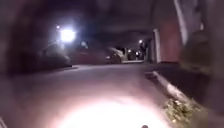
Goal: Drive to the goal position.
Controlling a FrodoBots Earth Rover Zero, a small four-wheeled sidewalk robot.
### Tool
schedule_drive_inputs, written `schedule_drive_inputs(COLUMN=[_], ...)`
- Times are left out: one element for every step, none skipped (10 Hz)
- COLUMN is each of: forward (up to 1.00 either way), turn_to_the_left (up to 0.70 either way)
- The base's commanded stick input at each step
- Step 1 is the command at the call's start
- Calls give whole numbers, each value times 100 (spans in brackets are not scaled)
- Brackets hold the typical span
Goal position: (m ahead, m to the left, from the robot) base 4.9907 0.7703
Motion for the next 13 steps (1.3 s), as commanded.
schedule_drive_inputs(forward=[70, 70, 70, 70, 70, 70, 70, 70, 70, 70, 70, 70, 70], turn_to_the_left=[0, 0, 0, 0, 0, 0, -29, -35, -35, -35, -22, -2, -14])
